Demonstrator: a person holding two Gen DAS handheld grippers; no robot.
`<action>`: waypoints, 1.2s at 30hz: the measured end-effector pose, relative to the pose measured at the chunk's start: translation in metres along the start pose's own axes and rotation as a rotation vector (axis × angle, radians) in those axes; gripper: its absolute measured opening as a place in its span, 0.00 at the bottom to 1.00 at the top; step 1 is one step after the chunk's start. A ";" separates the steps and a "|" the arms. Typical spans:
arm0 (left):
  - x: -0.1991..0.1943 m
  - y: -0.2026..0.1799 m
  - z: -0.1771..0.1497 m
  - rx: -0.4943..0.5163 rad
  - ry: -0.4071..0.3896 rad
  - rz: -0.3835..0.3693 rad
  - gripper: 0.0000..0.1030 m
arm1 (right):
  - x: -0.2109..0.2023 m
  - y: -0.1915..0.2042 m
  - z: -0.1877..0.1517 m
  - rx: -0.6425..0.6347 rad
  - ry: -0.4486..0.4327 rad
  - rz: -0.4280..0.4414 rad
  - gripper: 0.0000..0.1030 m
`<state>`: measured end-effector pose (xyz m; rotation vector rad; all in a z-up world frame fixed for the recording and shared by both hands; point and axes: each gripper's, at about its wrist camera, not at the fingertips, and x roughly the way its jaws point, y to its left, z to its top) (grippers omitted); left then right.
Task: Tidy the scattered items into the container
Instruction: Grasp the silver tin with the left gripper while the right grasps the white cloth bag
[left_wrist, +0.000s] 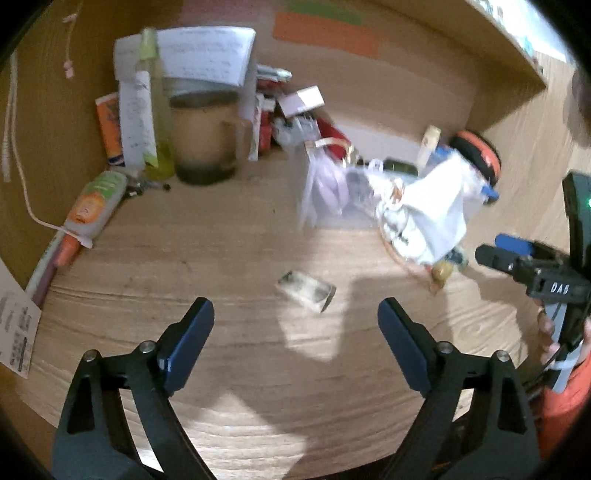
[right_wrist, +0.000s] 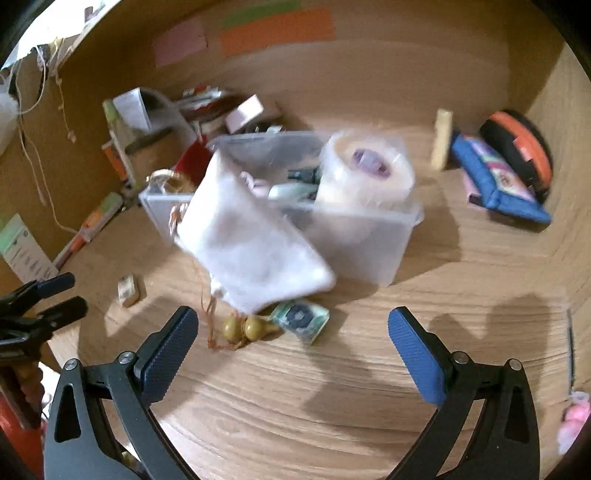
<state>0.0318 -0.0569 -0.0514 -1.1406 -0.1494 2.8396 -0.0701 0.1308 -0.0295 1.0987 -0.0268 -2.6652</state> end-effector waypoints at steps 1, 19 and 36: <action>0.004 -0.002 -0.001 0.008 0.015 0.004 0.88 | 0.003 0.001 0.000 -0.004 0.004 -0.002 1.00; 0.048 -0.010 0.012 0.005 0.116 -0.024 0.76 | 0.066 0.026 0.017 0.020 0.170 0.120 1.00; 0.041 -0.001 0.007 -0.024 0.061 0.050 0.43 | 0.053 0.033 0.024 -0.024 0.062 0.112 0.37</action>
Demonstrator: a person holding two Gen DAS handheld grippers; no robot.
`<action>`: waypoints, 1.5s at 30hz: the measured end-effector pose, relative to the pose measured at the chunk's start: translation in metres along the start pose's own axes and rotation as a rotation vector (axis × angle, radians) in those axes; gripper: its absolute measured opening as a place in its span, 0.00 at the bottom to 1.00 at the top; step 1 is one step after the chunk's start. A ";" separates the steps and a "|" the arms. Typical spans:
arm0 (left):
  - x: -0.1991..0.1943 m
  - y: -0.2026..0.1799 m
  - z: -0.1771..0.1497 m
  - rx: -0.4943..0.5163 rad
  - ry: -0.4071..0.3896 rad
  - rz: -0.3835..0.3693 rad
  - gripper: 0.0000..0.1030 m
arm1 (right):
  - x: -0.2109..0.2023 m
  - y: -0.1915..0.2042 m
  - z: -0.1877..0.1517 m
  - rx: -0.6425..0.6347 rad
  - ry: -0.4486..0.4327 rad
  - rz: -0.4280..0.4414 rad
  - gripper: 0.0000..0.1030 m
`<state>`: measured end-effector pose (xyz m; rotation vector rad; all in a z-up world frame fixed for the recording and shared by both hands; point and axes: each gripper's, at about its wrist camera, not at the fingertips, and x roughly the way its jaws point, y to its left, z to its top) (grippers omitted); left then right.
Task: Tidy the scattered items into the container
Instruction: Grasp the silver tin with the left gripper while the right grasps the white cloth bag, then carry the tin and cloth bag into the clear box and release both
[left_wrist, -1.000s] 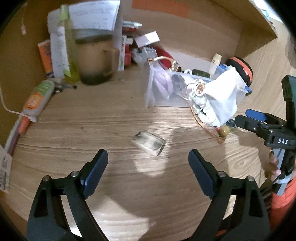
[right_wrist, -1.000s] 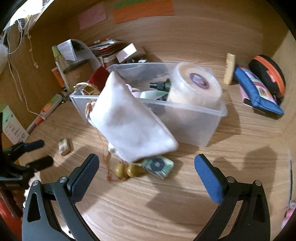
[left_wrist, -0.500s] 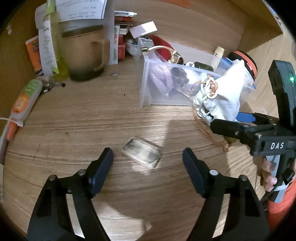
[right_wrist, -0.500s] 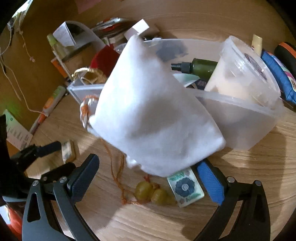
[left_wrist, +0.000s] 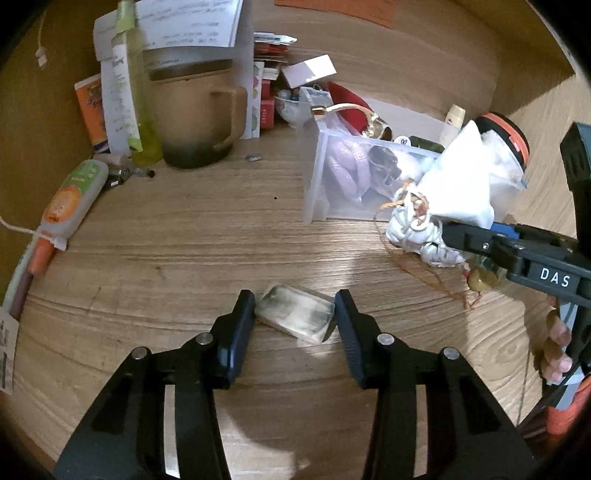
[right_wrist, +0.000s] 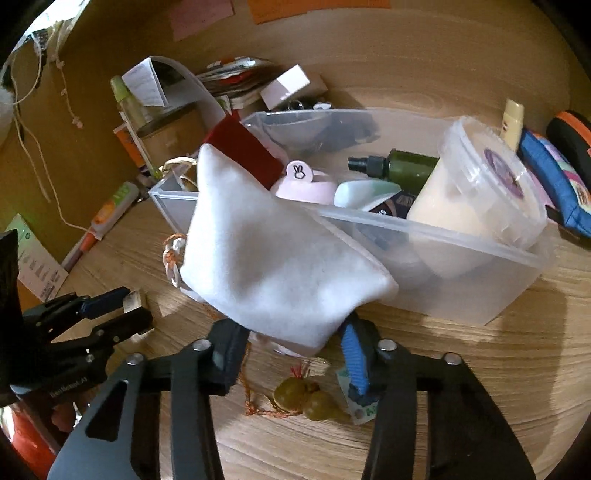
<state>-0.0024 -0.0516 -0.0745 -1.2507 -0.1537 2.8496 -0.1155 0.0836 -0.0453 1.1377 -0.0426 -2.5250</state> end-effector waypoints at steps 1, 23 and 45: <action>0.001 -0.002 0.002 -0.005 -0.002 0.001 0.43 | -0.002 0.001 0.000 -0.001 -0.006 0.004 0.36; -0.045 -0.006 0.017 -0.052 -0.113 -0.035 0.43 | -0.069 0.003 0.002 -0.044 -0.146 0.015 0.15; -0.066 -0.031 0.063 0.022 -0.217 -0.078 0.43 | -0.107 0.002 0.045 -0.119 -0.316 -0.027 0.13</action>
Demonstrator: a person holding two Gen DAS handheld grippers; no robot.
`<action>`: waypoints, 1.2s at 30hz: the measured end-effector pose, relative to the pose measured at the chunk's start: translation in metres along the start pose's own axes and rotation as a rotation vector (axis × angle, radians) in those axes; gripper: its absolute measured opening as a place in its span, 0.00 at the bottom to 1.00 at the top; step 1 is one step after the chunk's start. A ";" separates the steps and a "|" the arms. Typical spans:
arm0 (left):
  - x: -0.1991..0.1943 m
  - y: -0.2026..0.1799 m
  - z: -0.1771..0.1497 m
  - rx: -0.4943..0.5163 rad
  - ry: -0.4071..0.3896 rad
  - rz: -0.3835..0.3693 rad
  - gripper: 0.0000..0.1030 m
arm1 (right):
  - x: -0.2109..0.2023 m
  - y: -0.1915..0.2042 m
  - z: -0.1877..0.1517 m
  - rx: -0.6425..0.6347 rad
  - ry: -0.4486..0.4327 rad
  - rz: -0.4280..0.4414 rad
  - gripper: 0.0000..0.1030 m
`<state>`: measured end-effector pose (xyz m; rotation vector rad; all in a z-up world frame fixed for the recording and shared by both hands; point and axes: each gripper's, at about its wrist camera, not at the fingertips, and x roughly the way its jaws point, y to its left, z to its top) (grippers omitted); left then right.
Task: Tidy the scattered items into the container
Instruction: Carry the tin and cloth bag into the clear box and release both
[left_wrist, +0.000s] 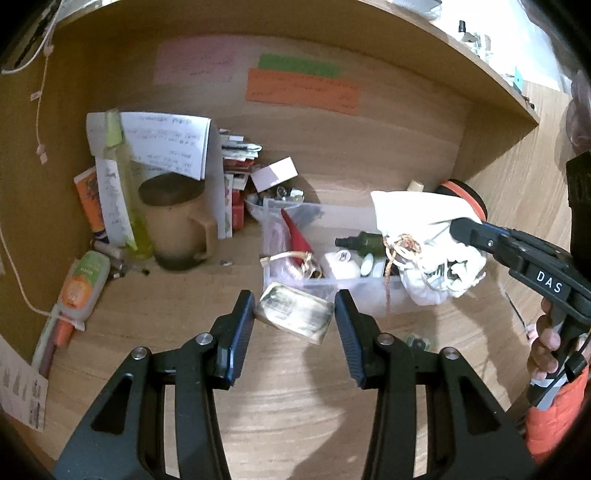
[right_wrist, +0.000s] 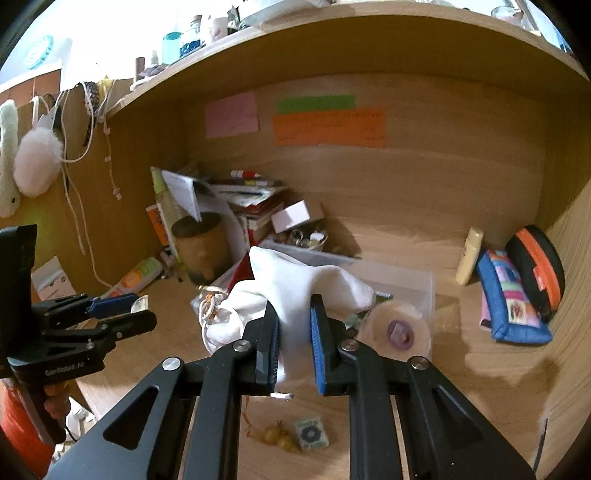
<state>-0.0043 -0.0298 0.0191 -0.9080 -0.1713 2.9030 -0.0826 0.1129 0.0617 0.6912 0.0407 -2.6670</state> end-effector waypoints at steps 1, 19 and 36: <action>0.001 0.000 0.002 0.001 -0.002 -0.010 0.43 | 0.000 -0.001 0.002 -0.001 -0.005 -0.003 0.13; 0.071 -0.018 0.054 0.074 0.023 -0.071 0.43 | 0.066 -0.016 0.006 -0.004 0.056 0.040 0.13; 0.121 -0.019 0.053 0.064 0.074 -0.102 0.43 | 0.084 -0.028 0.000 0.040 0.099 -0.002 0.13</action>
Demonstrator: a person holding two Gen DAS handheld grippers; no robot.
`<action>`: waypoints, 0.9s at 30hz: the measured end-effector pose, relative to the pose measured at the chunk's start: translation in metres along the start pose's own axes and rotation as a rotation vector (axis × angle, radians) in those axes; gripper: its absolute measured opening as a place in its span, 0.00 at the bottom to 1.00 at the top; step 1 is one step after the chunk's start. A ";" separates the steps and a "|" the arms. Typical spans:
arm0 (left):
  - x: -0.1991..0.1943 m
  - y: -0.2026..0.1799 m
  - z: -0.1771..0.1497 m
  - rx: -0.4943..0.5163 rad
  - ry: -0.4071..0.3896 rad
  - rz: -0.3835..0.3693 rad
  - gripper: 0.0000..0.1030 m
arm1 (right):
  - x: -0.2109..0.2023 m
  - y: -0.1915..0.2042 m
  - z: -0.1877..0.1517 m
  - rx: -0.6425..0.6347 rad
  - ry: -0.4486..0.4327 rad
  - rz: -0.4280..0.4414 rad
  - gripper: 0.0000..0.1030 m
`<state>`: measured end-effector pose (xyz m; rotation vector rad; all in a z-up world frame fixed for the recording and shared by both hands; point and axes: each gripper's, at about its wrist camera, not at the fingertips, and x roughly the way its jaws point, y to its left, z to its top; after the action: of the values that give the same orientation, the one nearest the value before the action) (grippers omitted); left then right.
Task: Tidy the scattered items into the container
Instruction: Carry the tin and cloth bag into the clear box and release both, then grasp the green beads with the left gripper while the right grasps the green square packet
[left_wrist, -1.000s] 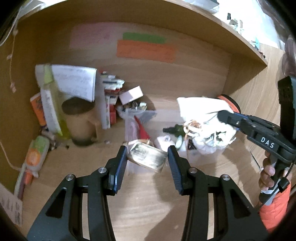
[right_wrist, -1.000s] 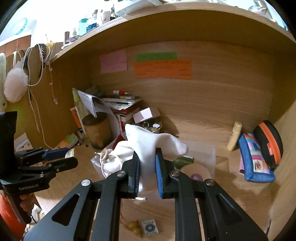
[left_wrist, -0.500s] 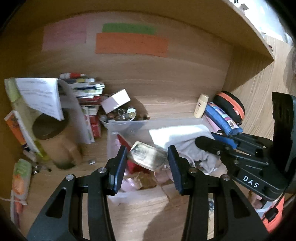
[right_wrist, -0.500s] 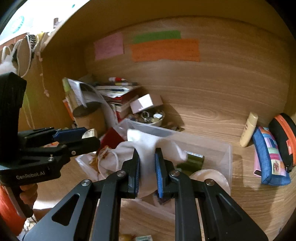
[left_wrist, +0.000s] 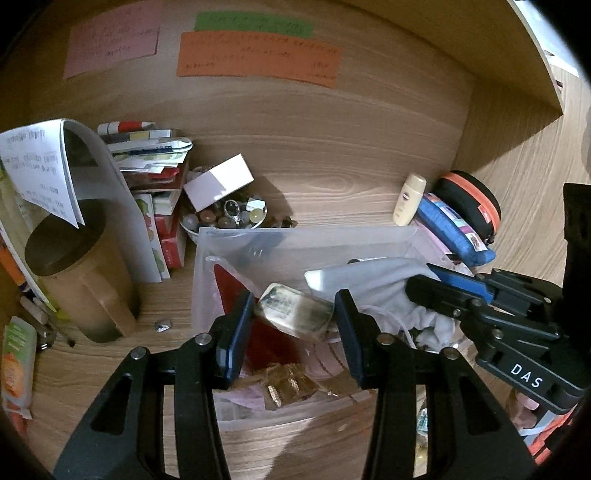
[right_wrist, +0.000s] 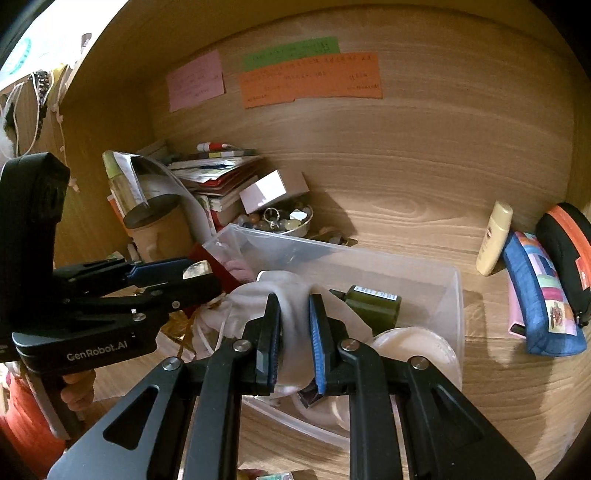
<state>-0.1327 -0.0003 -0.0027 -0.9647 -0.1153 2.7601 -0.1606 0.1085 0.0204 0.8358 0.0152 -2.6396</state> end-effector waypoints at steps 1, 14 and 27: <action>0.001 0.001 0.000 -0.003 0.003 0.002 0.43 | 0.001 0.001 0.000 -0.006 0.001 -0.004 0.13; -0.021 -0.007 -0.002 -0.002 -0.028 0.035 0.70 | 0.001 0.007 0.001 -0.033 -0.020 -0.019 0.38; -0.081 -0.025 -0.004 0.028 -0.111 0.086 0.91 | -0.059 0.014 0.007 -0.030 -0.154 -0.059 0.84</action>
<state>-0.0640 0.0053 0.0467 -0.8290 -0.0541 2.8859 -0.1147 0.1151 0.0608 0.6298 0.0390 -2.7446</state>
